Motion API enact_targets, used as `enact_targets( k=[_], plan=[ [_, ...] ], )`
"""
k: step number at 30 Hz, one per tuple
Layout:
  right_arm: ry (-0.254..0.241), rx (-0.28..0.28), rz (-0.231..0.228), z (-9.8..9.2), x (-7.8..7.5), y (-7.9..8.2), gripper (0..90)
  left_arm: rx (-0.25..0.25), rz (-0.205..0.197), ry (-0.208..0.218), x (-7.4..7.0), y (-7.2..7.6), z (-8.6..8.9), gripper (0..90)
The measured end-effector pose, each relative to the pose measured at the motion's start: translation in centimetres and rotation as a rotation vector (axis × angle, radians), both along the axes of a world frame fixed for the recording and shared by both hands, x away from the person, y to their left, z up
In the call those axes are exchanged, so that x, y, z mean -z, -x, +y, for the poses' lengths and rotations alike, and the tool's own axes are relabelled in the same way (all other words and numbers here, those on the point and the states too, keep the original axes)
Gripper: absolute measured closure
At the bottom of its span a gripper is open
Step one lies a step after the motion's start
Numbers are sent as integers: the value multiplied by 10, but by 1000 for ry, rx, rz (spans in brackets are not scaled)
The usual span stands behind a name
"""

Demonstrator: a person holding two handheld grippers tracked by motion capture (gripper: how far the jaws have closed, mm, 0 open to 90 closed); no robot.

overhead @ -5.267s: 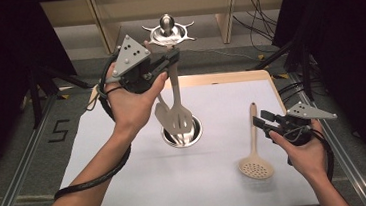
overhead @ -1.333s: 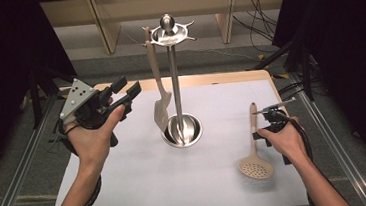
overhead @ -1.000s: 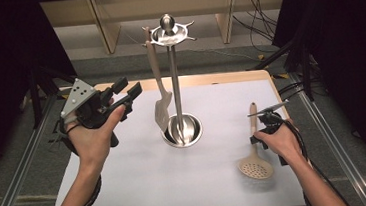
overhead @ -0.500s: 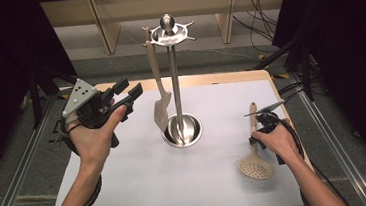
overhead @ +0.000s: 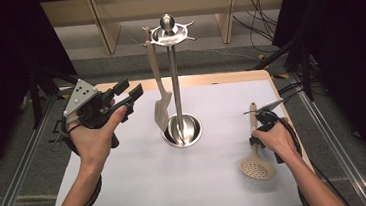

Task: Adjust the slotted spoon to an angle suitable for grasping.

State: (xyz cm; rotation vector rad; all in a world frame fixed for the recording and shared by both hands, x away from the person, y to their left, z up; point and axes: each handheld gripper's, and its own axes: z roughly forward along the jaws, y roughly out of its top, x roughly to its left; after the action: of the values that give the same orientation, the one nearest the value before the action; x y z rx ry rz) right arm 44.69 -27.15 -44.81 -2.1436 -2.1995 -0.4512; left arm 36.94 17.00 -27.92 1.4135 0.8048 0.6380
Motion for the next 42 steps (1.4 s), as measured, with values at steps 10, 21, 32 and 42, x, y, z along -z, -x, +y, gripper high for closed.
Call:
enact_targets(
  k=[10,21,32,42],
  plan=[
    [33,-40,21,-3,-1,2,774,2,-1,-1,-1,1,-1,487],
    [101,-107,10,0,0,-1,732,0,0,-2,0,1,0,487],
    [131,-122,35,4,0,-5,769,-1,9,-7,1,0,0,487],
    [100,-44,27,2,0,-3,793,3,9,-9,2,-1,-1,488]
  ],
)
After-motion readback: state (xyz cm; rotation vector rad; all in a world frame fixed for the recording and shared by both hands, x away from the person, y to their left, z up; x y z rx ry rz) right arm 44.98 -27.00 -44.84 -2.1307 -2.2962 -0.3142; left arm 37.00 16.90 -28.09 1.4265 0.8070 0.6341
